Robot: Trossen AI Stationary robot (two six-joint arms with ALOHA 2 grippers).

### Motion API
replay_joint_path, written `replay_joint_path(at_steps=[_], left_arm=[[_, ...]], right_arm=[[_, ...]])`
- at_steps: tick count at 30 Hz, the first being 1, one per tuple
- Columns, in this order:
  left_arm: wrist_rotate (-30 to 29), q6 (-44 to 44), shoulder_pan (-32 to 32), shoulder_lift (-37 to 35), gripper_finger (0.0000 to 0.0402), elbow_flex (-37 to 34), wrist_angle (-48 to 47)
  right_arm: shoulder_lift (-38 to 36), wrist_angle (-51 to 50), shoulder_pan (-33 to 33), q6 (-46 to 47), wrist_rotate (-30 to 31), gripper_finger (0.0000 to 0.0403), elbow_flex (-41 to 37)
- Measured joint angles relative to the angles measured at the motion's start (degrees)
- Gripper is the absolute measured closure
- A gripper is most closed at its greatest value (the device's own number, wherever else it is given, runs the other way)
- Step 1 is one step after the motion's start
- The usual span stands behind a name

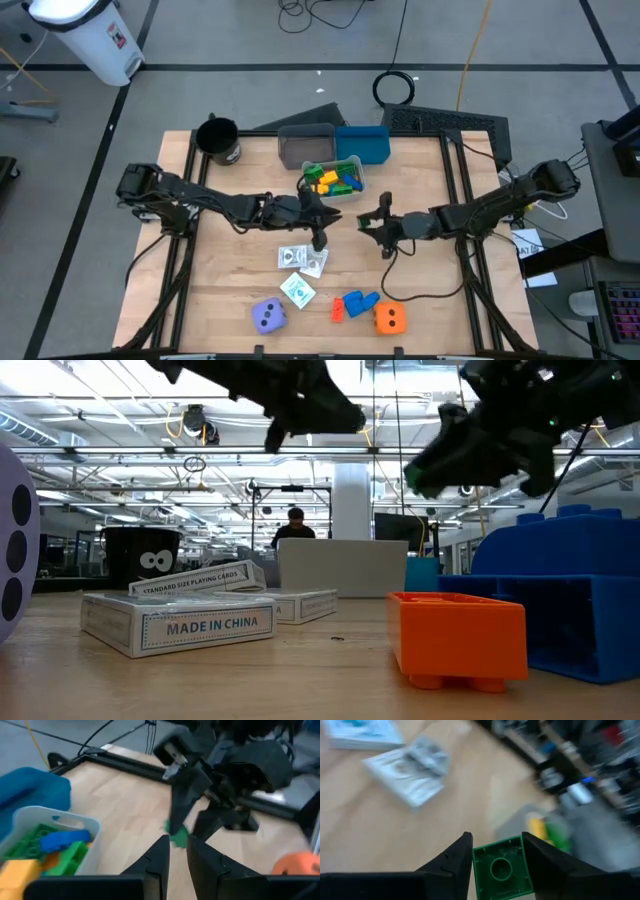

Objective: Pick & Place Toys
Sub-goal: Put the dark green game piece into the gray bin

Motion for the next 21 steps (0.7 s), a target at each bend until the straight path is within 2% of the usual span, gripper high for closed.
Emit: replay_joint_path(at_steps=[4, 13, 17, 21], left_arm=[[0.0, -2.1, 0.5, 3.8, 0.0292, 0.0, 5.6], [0.0, -1.9, 0.8, 10.0, 0.0145, 0.0, 18.6], [0.0, -2.0, 1.2, 11.8, 0.0109, 0.3, 20.3], [0.1, -2.3, 1.7, 13.3, 0.0093, 0.3, 23.9]], right_arm=[[0.1, 5.8, 0.0, -7.5, 2.8, 0.0261, 0.0], [0.1, 11.4, 0.0, -12.8, 4.3, 0.0258, 0.0], [0.1, 11.6, 0.0, -12.6, 4.3, 0.0259, 0.0], [0.1, 11.6, 0.0, -11.5, 4.1, 0.0255, 0.0]])
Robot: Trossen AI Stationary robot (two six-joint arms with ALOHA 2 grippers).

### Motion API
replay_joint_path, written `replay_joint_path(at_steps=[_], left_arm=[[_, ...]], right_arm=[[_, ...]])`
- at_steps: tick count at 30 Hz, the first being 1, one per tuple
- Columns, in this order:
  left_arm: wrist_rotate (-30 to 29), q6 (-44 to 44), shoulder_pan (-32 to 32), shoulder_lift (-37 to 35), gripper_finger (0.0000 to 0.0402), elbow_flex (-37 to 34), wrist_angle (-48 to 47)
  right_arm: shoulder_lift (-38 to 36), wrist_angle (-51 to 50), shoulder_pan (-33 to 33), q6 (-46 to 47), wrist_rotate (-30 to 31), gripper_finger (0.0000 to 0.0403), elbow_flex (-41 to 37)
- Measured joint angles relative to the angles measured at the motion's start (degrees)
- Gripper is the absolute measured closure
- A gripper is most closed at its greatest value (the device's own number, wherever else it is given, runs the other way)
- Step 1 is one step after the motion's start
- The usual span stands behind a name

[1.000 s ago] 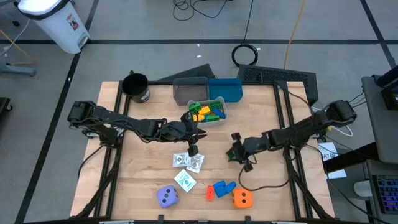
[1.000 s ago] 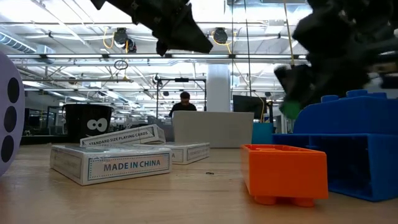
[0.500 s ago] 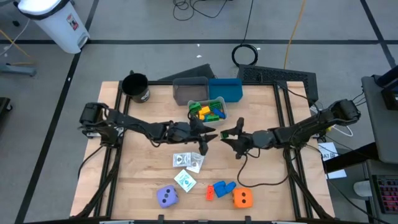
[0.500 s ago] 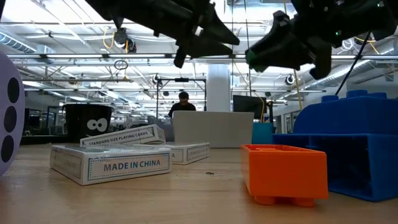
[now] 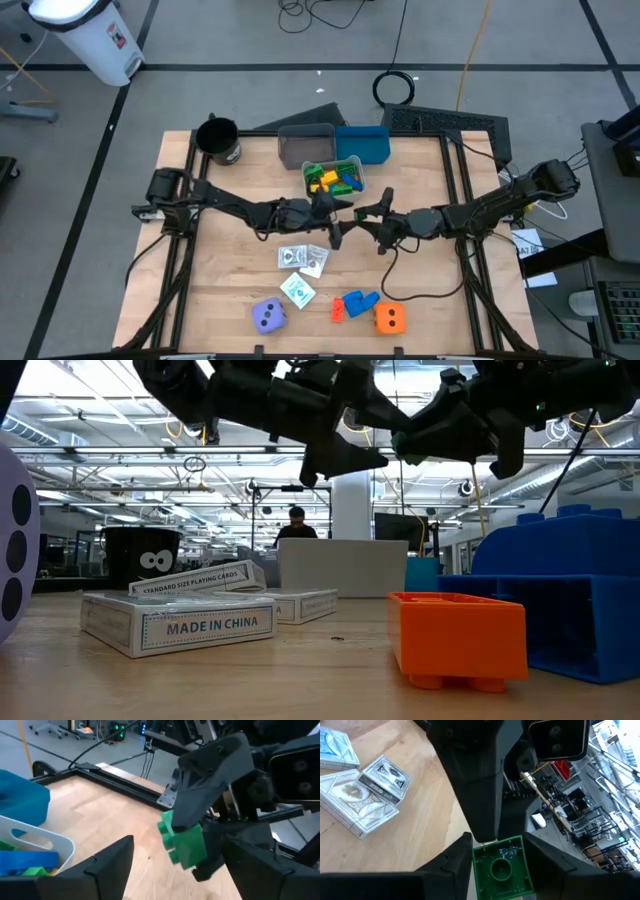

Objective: Pick & Place Toys
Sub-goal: Put the dark green game piece into the gray bin

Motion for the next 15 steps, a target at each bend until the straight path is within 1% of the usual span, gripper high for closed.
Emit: replay_joint_path(at_steps=[3, 7, 11, 15], left_arm=[[0.1, 0.0, 0.6, 1.1, 0.0092, 0.0, 2.5], [0.4, -1.7, 1.5, 1.9, 0.0091, 0.0, 2.9], [2.6, -3.0, 2.3, 2.2, 0.0091, 0.0, 4.2], [4.2, -2.4, 3.0, 2.2, 0.0092, 0.0, 5.6]], right_arm=[[0.0, 0.0, 0.0, 0.2, 0.0, 0.0258, 0.0], [0.0, 0.8, 0.0, 0.2, -0.1, 0.0259, 0.0], [0.3, 1.9, 0.0, 0.3, -0.2, 0.0255, 0.0], [1.1, 2.2, 0.0, 0.2, -0.3, 0.0257, 0.0]])
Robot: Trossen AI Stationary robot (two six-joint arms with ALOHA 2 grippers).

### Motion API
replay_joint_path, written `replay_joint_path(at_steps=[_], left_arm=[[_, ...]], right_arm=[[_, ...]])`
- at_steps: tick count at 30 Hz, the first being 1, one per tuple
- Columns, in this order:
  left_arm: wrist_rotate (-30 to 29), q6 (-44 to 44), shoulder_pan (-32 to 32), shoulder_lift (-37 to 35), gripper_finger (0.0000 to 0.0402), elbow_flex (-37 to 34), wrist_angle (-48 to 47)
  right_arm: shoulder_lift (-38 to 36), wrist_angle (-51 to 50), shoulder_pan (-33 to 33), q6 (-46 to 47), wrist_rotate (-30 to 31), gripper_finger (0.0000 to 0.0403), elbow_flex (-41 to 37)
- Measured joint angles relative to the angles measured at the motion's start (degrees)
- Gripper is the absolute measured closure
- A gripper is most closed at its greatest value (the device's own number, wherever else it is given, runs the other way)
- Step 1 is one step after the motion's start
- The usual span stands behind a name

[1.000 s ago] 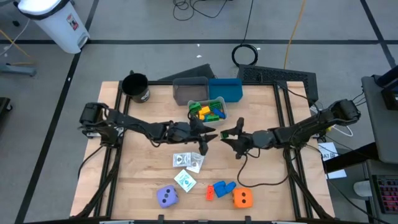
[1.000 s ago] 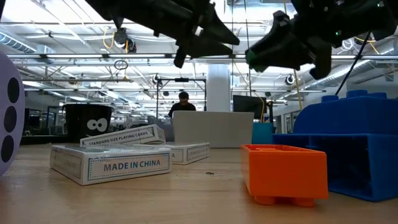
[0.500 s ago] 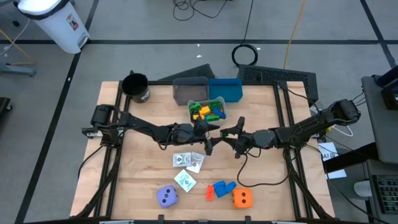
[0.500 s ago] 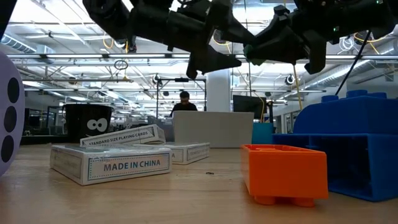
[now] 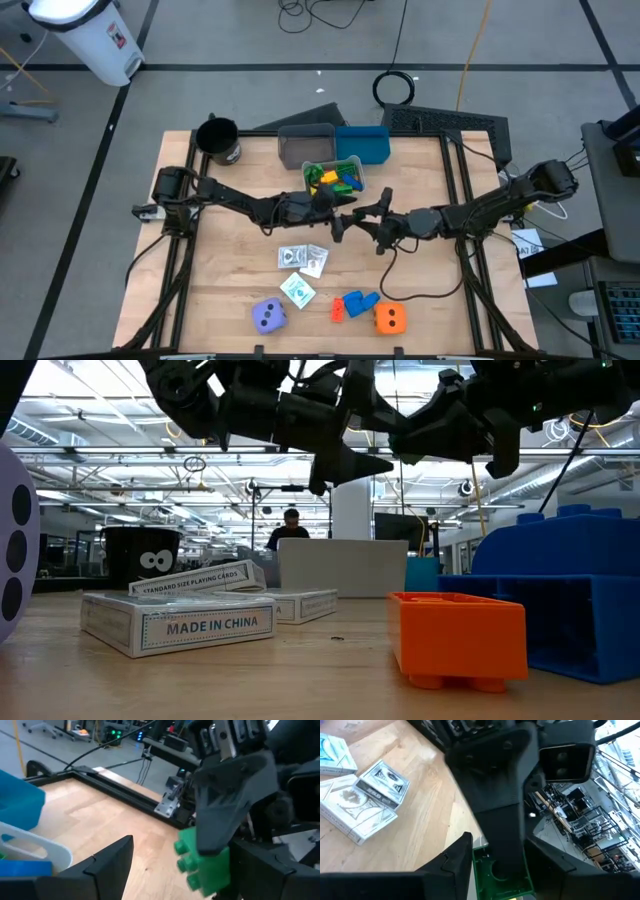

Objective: Pick & Place Toys
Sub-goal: Put the dark green game piece into the gray bin

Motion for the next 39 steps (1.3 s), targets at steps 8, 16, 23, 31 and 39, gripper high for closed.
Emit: replay_joint_path(at_steps=[8, 16, 23, 31, 39], left_arm=[[4.8, -1.9, 1.1, 0.0, 0.0092, 1.9, -3.5], [4.8, -1.8, 0.8, 0.0, 0.0092, 3.1, -7.3], [3.9, -1.8, 0.9, -0.1, 0.014, 3.1, -7.5], [3.7, -1.3, 1.2, -0.1, 0.0287, 3.2, -7.7], [4.7, 0.4, 3.3, -3.4, 0.0299, 3.1, -10.7]], right_arm=[[3.2, 3.9, -0.4, -2.6, 0.2, 0.0254, 0.0], [3.5, 6.6, -0.4, -3.4, 0.3, 0.0256, 0.0], [3.5, 6.4, -0.4, -3.1, 0.2, 0.0254, 0.0], [3.4, 7.0, -0.3, 8.3, 1.1, 0.0216, 0.0], [-3.1, 3.3, 0.0, 18.6, 3.3, 0.0149, 0.0]])
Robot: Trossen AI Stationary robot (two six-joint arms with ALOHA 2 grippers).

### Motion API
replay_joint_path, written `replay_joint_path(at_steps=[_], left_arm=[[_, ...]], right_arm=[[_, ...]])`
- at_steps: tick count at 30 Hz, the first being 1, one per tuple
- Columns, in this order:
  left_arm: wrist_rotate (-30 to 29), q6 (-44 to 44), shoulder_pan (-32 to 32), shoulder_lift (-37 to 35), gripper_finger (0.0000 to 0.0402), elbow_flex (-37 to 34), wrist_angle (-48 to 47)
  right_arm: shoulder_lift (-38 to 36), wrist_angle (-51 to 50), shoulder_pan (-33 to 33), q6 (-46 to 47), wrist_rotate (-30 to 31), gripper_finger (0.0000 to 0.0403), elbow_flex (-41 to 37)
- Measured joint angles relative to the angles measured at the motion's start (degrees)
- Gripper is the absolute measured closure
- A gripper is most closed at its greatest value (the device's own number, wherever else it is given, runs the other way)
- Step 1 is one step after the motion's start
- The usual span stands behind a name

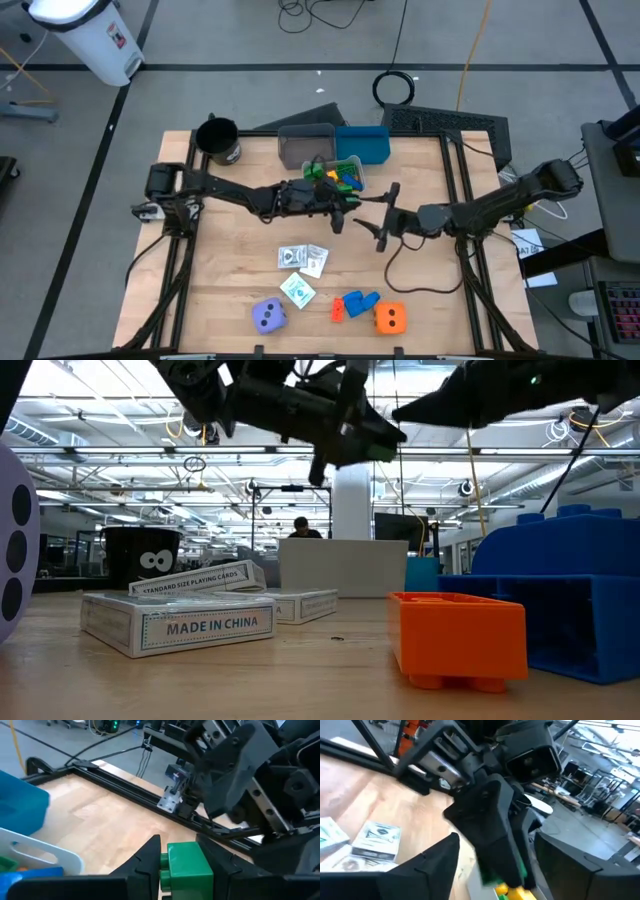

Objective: Pick & Place Toys
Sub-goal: Put the dark green game piece into the gray bin

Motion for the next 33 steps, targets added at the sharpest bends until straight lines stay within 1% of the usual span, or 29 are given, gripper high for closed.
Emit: replay_joint_path(at_steps=[2, 4, 9, 11, 15, 17, 19, 22, 29, 33], left_arm=[[-1.0, 1.9, 0.5, -2.1, 0.0299, 0.0, -2.8], [-3.9, 4.4, 0.8, -4.8, 0.0296, 0.0, -7.1], [-17.5, 8.1, 1.7, -9.3, 0.0288, 0.0, -17.9], [-20.3, 8.0, 2.5, -9.6, 0.0292, 0.0, -21.1], [-21.1, 4.0, 4.7, -8.4, 0.0295, 0.0, -27.5], [-22.0, 1.1, 5.7, -7.2, 0.0291, -0.1, -31.4], [-22.8, -2.6, 6.7, -5.9, 0.0285, -0.1, -33.2], [-23.1, -6.3, 7.9, -4.3, 0.0281, -0.1, -35.1], [-22.5, -9.8, 8.5, -2.6, 0.0283, -0.1, -38.0], [-22.6, -12.0, 8.6, -2.6, 0.0255, -0.1, -39.3]], right_arm=[[-2.9, -3.1, 0.3, 1.2, 0.2, 0.0138, 0.0], [-5.6, -6.3, 0.6, 2.7, 0.2, 0.0132, 0.0], [-10.8, -12.3, 0.6, 6.1, 0.2, 0.0131, 0.0], [-11.6, -13.4, 0.6, 7.0, 0.2, 0.0135, 0.0], [-11.6, -13.6, 0.6, 7.1, 0.2, 0.0144, 0.0], [-11.1, -13.6, 0.5, 7.0, 0.2, 0.0148, 0.0], [-10.7, -13.8, 0.5, 6.8, 0.2, 0.0151, 0.0], [-10.5, -13.6, 0.3, 6.7, 0.2, 0.0154, 0.0], [-10.5, -14.2, -0.4, 7.0, 0.2, 0.0154, 0.0], [-10.5, -14.2, -0.4, 7.0, 0.2, 0.0154, 0.0]])
